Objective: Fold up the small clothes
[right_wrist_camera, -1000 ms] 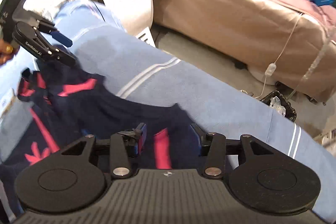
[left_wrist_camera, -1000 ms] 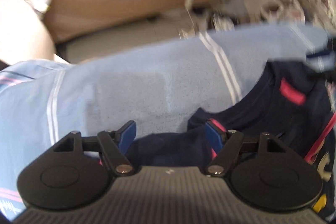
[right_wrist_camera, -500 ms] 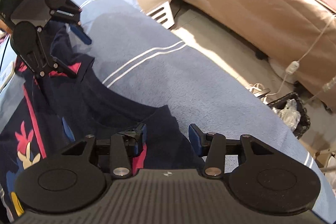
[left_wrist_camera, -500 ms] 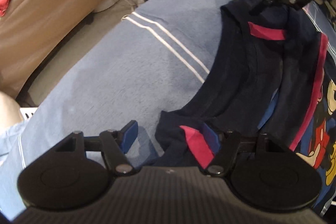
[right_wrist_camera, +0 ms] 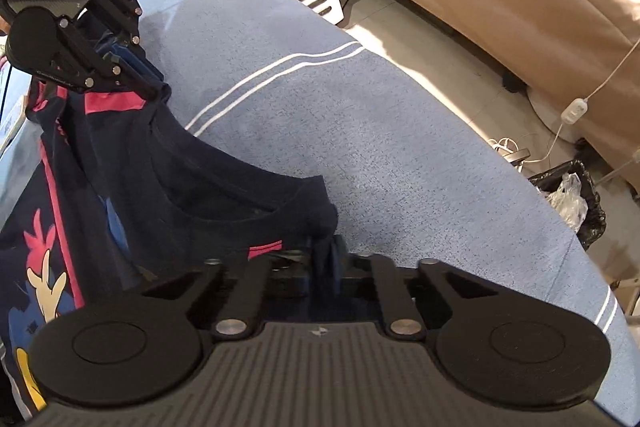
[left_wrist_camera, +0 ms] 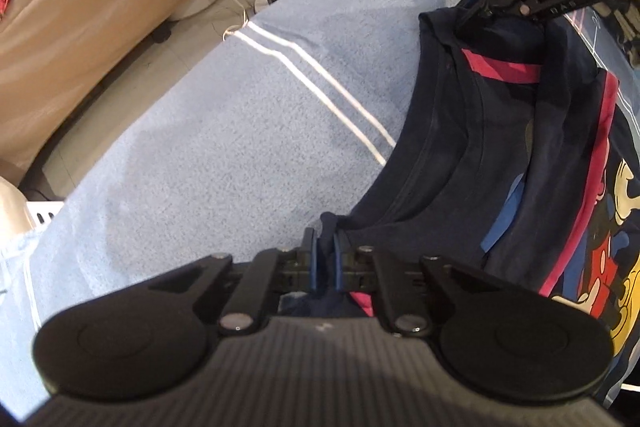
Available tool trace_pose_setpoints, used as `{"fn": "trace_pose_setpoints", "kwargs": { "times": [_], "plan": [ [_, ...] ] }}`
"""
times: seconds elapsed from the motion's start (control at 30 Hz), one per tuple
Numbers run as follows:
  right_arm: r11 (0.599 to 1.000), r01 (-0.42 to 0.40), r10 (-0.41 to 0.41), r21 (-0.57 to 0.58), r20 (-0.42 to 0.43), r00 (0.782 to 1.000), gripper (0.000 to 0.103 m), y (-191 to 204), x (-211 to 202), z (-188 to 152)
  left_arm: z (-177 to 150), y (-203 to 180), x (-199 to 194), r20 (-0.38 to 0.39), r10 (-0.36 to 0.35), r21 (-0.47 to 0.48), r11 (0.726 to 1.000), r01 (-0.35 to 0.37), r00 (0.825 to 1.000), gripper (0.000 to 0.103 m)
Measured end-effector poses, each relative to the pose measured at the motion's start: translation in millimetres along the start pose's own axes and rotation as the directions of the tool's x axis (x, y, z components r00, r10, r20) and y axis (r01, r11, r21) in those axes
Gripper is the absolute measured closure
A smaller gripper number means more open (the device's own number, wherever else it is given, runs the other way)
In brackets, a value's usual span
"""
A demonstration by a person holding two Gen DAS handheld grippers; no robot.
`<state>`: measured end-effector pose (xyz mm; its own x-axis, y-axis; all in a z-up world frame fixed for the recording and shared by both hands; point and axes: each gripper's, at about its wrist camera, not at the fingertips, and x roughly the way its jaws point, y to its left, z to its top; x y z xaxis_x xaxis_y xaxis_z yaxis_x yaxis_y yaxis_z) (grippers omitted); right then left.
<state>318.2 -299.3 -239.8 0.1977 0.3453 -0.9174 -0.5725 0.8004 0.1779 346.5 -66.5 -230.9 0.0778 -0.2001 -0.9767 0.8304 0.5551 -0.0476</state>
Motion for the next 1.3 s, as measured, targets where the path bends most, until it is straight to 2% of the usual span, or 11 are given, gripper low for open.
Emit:
{"fn": "trace_pose_setpoints", "kwargs": {
  "times": [0.17,0.43,0.47,0.5,0.6,0.67,0.8,0.93,1.13,1.27,1.3],
  "plan": [
    [0.996,0.069,-0.071,0.048,0.041,0.997,0.098,-17,-24,-1,22,16,-20,0.098,0.065,-0.094,0.994,-0.056,0.993,0.096],
    [0.970,0.204,-0.215,0.133,0.070,0.974,0.102,-38,-41,-12,52,16,3,0.061,0.172,-0.096,0.982,-0.165,0.983,0.096],
    [0.967,0.214,-0.228,0.140,0.088,0.970,0.096,-34,-42,-13,51,15,7,0.063,0.196,-0.091,0.978,-0.190,0.979,0.092],
    [0.964,0.217,-0.234,0.152,0.106,0.966,0.075,-31,-45,-15,51,14,8,0.074,0.215,-0.100,0.973,-0.207,0.974,0.089],
    [0.970,0.156,-0.188,0.185,0.175,0.966,0.043,-13,-56,-24,45,13,2,0.114,0.290,-0.132,0.952,-0.275,0.950,0.041],
    [0.980,0.125,-0.156,0.156,0.206,0.966,0.037,9,-62,-32,41,13,-9,0.148,0.311,-0.130,0.947,-0.294,0.939,0.028],
    [0.999,0.046,-0.050,0.023,0.219,0.975,0.036,52,-66,-48,15,11,-45,0.189,0.272,-0.168,0.956,-0.242,0.944,0.028],
    [0.984,0.052,-0.033,-0.171,0.113,0.993,0.036,77,-52,-66,-42,-9,-77,0.196,0.219,-0.189,0.965,-0.183,0.956,0.024],
    [0.966,0.022,-0.013,-0.258,0.036,0.999,0.037,69,-34,-60,-136,-53,-77,0.091,0.243,-0.180,0.958,-0.224,0.966,0.024],
    [0.945,-0.006,-0.019,-0.328,-0.074,0.997,0.050,74,-11,-53,-170,-62,-62,0.046,0.225,-0.237,0.949,-0.208,0.973,0.024],
    [0.941,-0.020,-0.014,-0.337,-0.099,0.995,0.073,76,-7,-52,-173,-64,-59,0.043,0.230,-0.245,0.946,-0.213,0.972,0.024]
  ]
}}
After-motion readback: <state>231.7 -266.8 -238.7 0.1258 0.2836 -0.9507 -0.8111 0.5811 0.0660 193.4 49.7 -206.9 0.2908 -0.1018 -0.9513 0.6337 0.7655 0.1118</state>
